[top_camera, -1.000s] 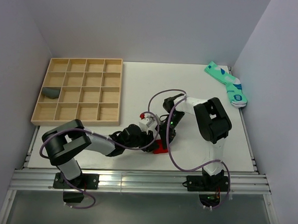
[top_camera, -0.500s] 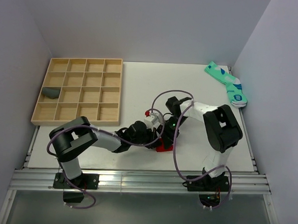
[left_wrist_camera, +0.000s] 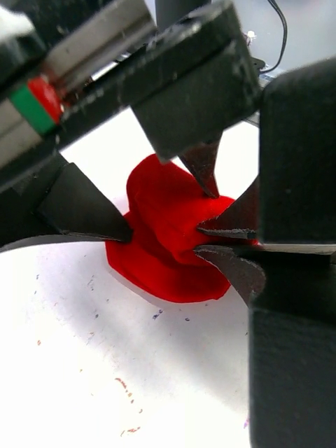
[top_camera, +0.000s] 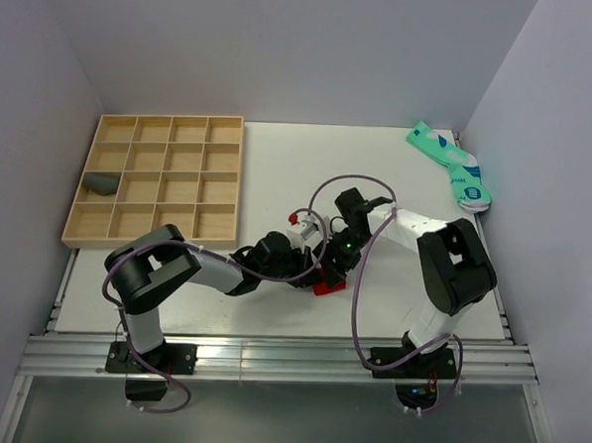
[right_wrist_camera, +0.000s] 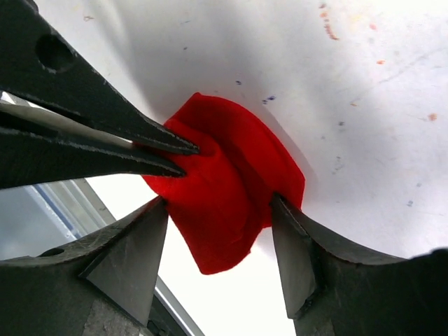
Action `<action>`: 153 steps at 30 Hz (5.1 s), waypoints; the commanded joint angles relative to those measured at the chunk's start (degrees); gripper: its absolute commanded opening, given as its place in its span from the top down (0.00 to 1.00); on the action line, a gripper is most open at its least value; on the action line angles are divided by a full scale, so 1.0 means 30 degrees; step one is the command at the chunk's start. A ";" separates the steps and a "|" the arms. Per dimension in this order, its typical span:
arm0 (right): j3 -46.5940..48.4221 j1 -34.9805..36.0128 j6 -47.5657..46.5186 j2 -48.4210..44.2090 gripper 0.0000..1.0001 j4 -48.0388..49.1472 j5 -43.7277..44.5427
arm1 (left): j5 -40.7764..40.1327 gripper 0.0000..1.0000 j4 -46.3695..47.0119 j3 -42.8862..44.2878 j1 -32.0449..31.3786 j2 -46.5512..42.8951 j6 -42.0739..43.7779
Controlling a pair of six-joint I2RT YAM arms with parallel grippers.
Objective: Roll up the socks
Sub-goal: Roll the sock at the center of the board, then pick up the sock at the center of the board.
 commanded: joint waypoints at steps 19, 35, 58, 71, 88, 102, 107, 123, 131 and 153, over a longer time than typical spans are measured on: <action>0.2823 -0.1574 -0.2921 0.0517 0.26 -0.0358 -0.1589 | 0.1689 1.00 -0.3703 0.0153 0.1130 0.2463 -0.1199; 0.4939 -0.2044 -0.3128 0.4769 0.29 -0.3148 -0.2268 | 0.1779 1.00 -0.4143 0.0709 0.1482 0.2815 -0.1199; 0.2683 -0.2044 -0.5912 0.4036 0.39 -0.5228 -0.1533 | -0.0124 1.00 -0.5696 0.1414 0.1804 0.2464 -0.1579; 0.1921 -0.2073 -0.5327 0.4065 0.65 -0.4613 -0.0947 | -0.1211 1.00 -0.5667 0.1619 0.1804 0.1966 -0.2459; 0.1599 -0.2073 -0.2779 0.3831 1.00 -0.3149 -0.0771 | -0.3757 0.61 -0.5901 -0.0690 0.1570 -0.3918 -0.5619; 0.2564 -0.2132 0.1993 0.4736 1.00 -0.0249 -0.0624 | -0.7594 0.58 -0.4498 -0.1984 -0.1827 -0.4894 -1.2939; 0.3150 -0.2161 0.3693 0.5061 1.00 0.0454 -0.1033 | -0.8709 0.58 -0.1951 -0.3038 -0.2941 -0.4246 -1.5551; 0.4556 -0.2805 0.5426 0.4857 1.00 0.0604 -0.4811 | -1.1460 0.51 0.0105 -0.2717 -0.3323 -0.4098 -1.7254; 0.5260 -0.3274 0.5777 0.3745 1.00 0.0134 -0.6013 | -1.1758 0.49 -0.0804 -0.2189 -0.2825 -0.4625 -1.6932; 0.6140 -0.3450 0.5836 0.1107 1.00 -0.1624 -0.8124 | -1.1172 0.48 0.2267 -0.2071 -0.0950 -0.4333 -1.6346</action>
